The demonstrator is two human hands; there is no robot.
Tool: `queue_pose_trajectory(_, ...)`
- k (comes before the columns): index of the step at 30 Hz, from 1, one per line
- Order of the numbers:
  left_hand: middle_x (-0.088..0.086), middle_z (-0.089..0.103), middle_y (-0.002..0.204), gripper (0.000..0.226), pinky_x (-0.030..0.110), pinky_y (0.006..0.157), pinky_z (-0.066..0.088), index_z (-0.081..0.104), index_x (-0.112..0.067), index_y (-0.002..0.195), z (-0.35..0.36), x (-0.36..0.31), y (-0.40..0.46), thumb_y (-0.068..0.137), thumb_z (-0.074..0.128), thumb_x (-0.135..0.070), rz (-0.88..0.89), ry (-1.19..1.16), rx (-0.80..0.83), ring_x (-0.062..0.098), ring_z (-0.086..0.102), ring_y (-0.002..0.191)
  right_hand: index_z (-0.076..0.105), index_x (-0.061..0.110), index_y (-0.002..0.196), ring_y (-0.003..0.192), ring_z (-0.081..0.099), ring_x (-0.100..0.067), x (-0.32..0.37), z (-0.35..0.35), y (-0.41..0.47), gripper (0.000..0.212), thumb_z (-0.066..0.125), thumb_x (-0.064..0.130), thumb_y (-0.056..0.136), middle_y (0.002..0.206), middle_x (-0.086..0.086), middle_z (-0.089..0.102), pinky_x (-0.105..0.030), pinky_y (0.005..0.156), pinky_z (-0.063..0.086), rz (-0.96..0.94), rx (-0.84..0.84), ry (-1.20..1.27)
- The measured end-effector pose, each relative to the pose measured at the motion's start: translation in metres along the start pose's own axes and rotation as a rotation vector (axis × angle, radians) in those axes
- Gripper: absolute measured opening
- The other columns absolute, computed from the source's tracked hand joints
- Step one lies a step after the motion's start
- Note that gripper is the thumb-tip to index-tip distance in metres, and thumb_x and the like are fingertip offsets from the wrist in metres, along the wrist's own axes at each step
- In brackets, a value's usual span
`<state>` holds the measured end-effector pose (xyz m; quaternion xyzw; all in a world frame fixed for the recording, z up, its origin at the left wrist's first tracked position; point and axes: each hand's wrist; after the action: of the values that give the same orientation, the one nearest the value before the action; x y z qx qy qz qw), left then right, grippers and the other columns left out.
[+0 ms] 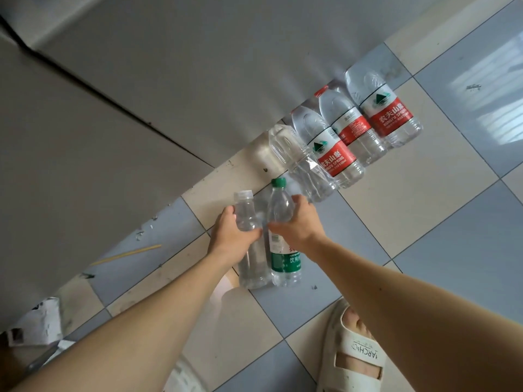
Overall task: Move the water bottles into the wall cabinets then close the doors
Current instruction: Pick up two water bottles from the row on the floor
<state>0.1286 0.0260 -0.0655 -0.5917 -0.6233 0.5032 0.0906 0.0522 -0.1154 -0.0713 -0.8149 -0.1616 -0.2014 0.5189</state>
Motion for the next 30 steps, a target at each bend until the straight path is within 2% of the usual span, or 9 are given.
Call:
queue_pose_trajectory(3, -0.006, 0.055, 0.118, 0.058, 0.016, 0.066, 0.039, 0.050, -0.029, 0.119, -0.014, -0.004, -0.013, 0.074, 0.087, -0.025, 0.093, -0.007, -0.058, 0.016, 0.057, 0.105, 0.037, 0.023, 0.144, 0.118, 0.053, -0.026, 0.007, -0.006, -0.018, 0.088, 0.086, 0.024, 0.072, 0.129, 0.000, 0.042, -0.048, 0.097, 0.055, -0.041, -0.078, 0.072)
queue_pose_trajectory(7, -0.008, 0.046, 0.109, 0.060, 0.005, 0.069, 0.037, 0.051, -0.031, 0.105, -0.033, -0.020, -0.032, 0.063, 0.093, -0.025, 0.240, 0.014, -0.158, 0.010, 0.053, 0.094, 0.038, 0.029, 0.142, 0.114, 0.044, -0.016, 0.014, -0.024, -0.049, 0.085, 0.085, 0.017, 0.072, 0.120, 0.011, 0.033, -0.035, 0.092, 0.052, -0.173, -0.150, 0.098)
queue_pose_trajectory(11, -0.009, 0.041, 0.107, 0.065, -0.008, 0.073, 0.031, 0.052, -0.035, 0.102, -0.040, -0.037, -0.043, 0.058, 0.094, -0.017, 0.375, 0.000, -0.291, -0.004, 0.042, 0.085, 0.046, 0.029, 0.129, 0.109, 0.045, -0.011, 0.012, -0.035, -0.074, 0.068, 0.086, 0.018, 0.075, 0.122, 0.011, 0.037, -0.026, 0.092, 0.045, -0.231, -0.266, 0.159)
queue_pose_trajectory(15, -0.011, 0.043, 0.111, 0.068, -0.009, 0.078, 0.027, 0.054, -0.036, 0.108, -0.039, -0.037, -0.044, 0.058, 0.094, -0.011, 0.457, 0.008, -0.363, -0.007, 0.041, 0.090, 0.048, 0.023, 0.137, 0.111, 0.042, -0.005, 0.004, -0.028, -0.087, 0.067, 0.084, 0.017, 0.081, 0.127, 0.012, 0.035, -0.017, 0.094, 0.037, -0.345, -0.339, 0.059)
queue_pose_trajectory(17, -0.009, 0.048, 0.111, 0.068, -0.002, 0.082, 0.033, 0.055, -0.032, 0.110, -0.037, -0.031, -0.046, 0.059, 0.095, -0.011, 0.478, 0.012, -0.362, -0.004, 0.043, 0.092, 0.048, 0.023, 0.138, 0.113, 0.046, -0.009, 0.001, -0.024, -0.089, 0.067, 0.084, 0.018, 0.082, 0.132, 0.007, 0.038, -0.019, 0.095, 0.038, -0.375, -0.347, 0.029)
queue_pose_trajectory(20, -0.005, 0.058, 0.109, 0.062, 0.017, 0.085, 0.043, 0.061, -0.018, 0.111, -0.029, -0.017, -0.052, 0.061, 0.096, -0.012, 0.452, 0.010, -0.372, 0.013, 0.055, 0.096, 0.047, 0.026, 0.138, 0.113, 0.046, -0.009, -0.005, -0.020, -0.087, 0.068, 0.084, 0.021, 0.081, 0.135, 0.006, 0.039, -0.023, 0.094, 0.041, -0.376, -0.345, 0.028)
queue_pose_trajectory(22, -0.006, 0.059, 0.107, 0.058, 0.009, 0.082, 0.039, 0.063, -0.011, 0.110, -0.022, -0.004, -0.057, 0.061, 0.095, -0.009, 0.474, -0.021, -0.403, 0.014, 0.056, 0.095, 0.045, 0.026, 0.140, 0.113, 0.046, -0.007, -0.009, -0.021, -0.085, 0.071, 0.084, 0.024, 0.081, 0.136, 0.007, 0.041, -0.025, 0.093, 0.042, -0.363, -0.322, 0.023)
queue_pose_trajectory(25, -0.009, 0.060, 0.105, 0.057, 0.000, 0.078, 0.034, 0.059, -0.015, 0.107, -0.011, 0.011, -0.063, 0.062, 0.095, -0.011, 0.464, -0.071, -0.408, 0.006, 0.053, 0.092, 0.042, 0.023, 0.144, 0.121, 0.051, -0.013, -0.019, -0.026, -0.082, 0.076, 0.085, 0.024, 0.081, 0.140, 0.005, 0.045, -0.034, 0.101, 0.048, -0.343, -0.259, 0.016)
queue_pose_trajectory(30, -0.026, 0.061, 0.101, 0.071, 0.002, 0.070, 0.040, 0.047, -0.041, 0.105, -0.005, 0.015, -0.058, 0.058, 0.097, -0.022, 0.276, -0.160, -0.328, -0.009, 0.057, 0.092, 0.033, 0.024, 0.149, 0.127, 0.052, -0.016, -0.026, -0.028, -0.073, 0.090, 0.087, 0.022, 0.078, 0.145, 0.003, 0.048, -0.045, 0.104, 0.050, -0.240, -0.149, 0.059)
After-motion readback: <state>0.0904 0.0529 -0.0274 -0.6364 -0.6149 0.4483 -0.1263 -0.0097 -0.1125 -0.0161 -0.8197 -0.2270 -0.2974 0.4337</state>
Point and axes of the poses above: each hand's wrist, its own y-axis towards the middle knuckle, its own z-axis out of the palm, x = y × z
